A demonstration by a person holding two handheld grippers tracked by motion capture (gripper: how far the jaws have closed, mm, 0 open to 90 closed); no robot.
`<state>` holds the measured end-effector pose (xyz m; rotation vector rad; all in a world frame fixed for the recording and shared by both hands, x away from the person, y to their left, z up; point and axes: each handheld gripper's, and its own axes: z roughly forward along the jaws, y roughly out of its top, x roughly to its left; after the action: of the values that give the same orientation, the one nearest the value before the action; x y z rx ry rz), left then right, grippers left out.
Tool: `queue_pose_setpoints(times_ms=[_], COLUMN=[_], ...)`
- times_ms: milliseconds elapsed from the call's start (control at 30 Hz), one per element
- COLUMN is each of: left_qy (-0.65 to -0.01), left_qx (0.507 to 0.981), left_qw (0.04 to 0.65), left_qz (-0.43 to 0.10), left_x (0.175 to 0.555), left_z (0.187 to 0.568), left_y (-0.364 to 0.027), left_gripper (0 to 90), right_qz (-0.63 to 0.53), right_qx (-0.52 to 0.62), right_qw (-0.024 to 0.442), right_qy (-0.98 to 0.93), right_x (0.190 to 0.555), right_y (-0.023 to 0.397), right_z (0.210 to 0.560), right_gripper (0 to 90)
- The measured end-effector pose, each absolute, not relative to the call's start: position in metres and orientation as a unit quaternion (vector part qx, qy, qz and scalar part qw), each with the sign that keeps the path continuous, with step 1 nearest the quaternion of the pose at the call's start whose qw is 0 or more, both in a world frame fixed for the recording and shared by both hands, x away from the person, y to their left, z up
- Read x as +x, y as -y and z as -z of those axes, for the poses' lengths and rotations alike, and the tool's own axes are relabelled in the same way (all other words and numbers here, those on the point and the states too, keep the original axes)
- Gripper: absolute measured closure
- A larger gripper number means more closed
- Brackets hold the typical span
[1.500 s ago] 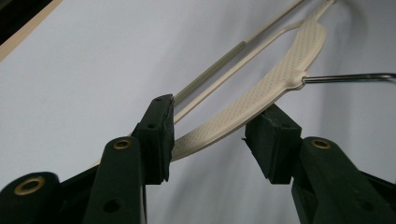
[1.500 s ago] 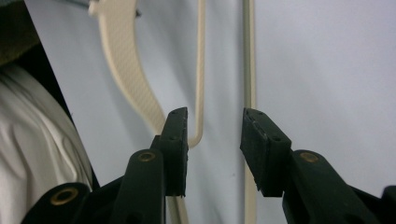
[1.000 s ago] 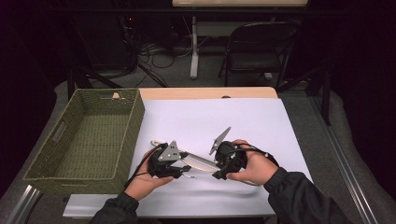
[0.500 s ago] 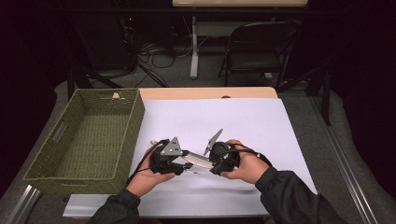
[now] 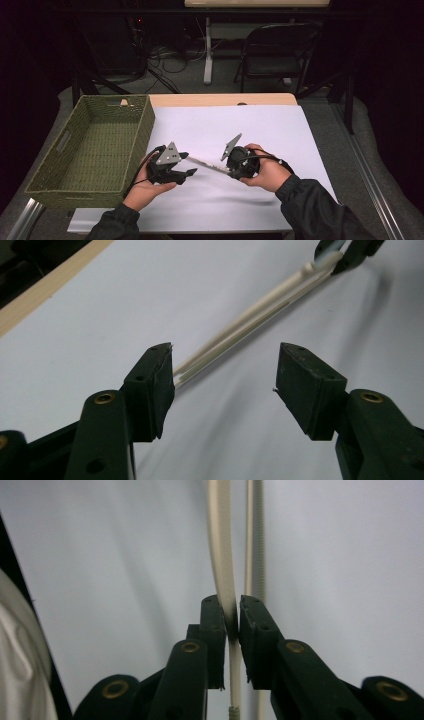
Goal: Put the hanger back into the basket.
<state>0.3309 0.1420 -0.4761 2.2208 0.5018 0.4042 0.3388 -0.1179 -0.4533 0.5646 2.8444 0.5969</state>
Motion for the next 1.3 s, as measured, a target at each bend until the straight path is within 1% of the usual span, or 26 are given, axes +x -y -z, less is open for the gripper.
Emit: queue_pose_setpoints(times_ms=[67,133,200,300,467,600,767,833,967,1067,1167,1267,1300], left_qy=[-0.202,-0.206,-0.208,-0.209,-0.216,-0.219,-0.215,-0.212,-0.211,-0.198,-0.187,-0.174,-0.174], left_qx=[0.877,0.874,0.871,0.869,0.874,0.874,0.877,0.878,0.879,0.887,0.896,0.905,0.905], left_qw=[0.403,0.407,0.410,0.415,0.406,0.404,0.402,0.404,0.405,0.397,0.386,0.378,0.378], left_qz=[-0.164,-0.167,-0.172,-0.167,-0.159,-0.157,-0.149,-0.141,-0.135,-0.129,-0.115,-0.088,-0.088], left_x=[0.331,0.331,0.331,0.332,0.334,0.335,0.336,0.337,0.337,0.338,0.341,0.345,0.345], left_z=[0.473,0.471,0.469,0.468,0.467,0.464,0.460,0.456,0.452,0.448,0.448,0.453,0.453], left_y=[-0.146,-0.150,-0.152,-0.154,-0.155,-0.155,-0.155,-0.156,-0.156,-0.154,-0.150,-0.146,-0.146], left_gripper=[40.2,40.2,40.2,40.3,40.4,40.3,40.4,42.6,44.1,45.0,46.3,46.5,47.1], right_qz=[-0.207,-0.204,-0.212,-0.220,-0.232,-0.232,-0.232,-0.242,-0.246,-0.249,-0.250,-0.258,-0.258], right_qx=[0.192,0.195,0.204,0.217,0.226,0.223,0.221,0.217,0.207,0.188,0.168,0.144,0.144], right_qw=[0.096,0.111,0.108,0.089,0.066,0.064,0.050,0.044,0.041,0.039,0.040,0.040,0.040], right_qy=[-0.954,-0.953,-0.950,-0.947,-0.944,-0.944,-0.946,-0.945,-0.946,-0.949,-0.953,-0.955,-0.955], right_x=[0.344,0.349,0.357,0.369,0.377,0.377,0.378,0.378,0.375,0.367,0.360,0.354,0.354], right_y=[0.120,0.123,0.126,0.132,0.137,0.137,0.139,0.140,0.140,0.138,0.136,0.135,0.135], right_z=[0.450,0.446,0.445,0.445,0.445,0.445,0.444,0.444,0.442,0.439,0.434,0.431,0.431], right_gripper=[84.7,86.6,87.0,87.3,87.4,87.5,87.7,87.7,87.7,87.7,87.6,87.7,87.7])
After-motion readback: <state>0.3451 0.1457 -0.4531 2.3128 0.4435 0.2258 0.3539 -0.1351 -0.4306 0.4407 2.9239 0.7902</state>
